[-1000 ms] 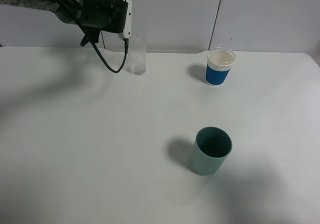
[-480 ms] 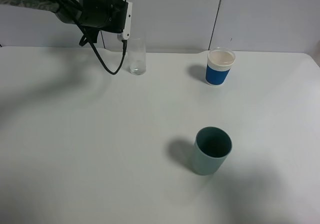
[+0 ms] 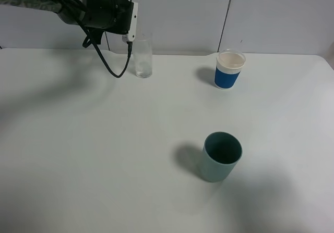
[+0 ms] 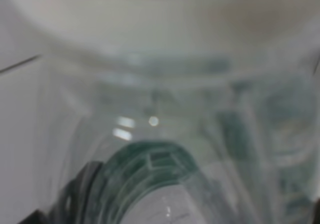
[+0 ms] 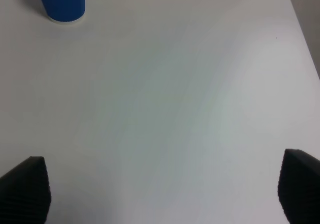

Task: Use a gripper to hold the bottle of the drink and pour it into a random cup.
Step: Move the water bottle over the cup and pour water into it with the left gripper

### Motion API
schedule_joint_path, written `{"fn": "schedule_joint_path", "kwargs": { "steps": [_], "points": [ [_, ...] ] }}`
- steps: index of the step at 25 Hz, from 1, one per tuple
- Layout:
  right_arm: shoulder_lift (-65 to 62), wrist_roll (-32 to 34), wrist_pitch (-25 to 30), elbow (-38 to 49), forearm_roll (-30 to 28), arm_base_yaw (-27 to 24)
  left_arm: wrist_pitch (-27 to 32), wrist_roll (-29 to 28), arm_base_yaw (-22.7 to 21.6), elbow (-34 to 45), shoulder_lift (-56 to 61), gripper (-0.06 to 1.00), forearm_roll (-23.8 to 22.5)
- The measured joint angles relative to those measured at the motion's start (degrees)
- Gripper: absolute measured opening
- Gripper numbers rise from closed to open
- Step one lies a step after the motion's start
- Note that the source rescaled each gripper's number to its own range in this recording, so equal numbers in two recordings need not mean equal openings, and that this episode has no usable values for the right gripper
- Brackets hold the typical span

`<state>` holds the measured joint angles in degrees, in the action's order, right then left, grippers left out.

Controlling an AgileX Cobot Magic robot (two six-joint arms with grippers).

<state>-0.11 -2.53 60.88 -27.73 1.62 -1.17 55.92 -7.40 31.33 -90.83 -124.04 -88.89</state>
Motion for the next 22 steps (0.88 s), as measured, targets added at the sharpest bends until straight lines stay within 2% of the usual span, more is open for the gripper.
{"fn": "schedule_joint_path", "kwargs": {
  "steps": [22],
  "points": [
    [0.00, 0.00, 0.00, 0.00, 0.00, 0.00, 0.00, 0.00, 0.00, 0.00, 0.00, 0.00, 0.00]
  ]
}}
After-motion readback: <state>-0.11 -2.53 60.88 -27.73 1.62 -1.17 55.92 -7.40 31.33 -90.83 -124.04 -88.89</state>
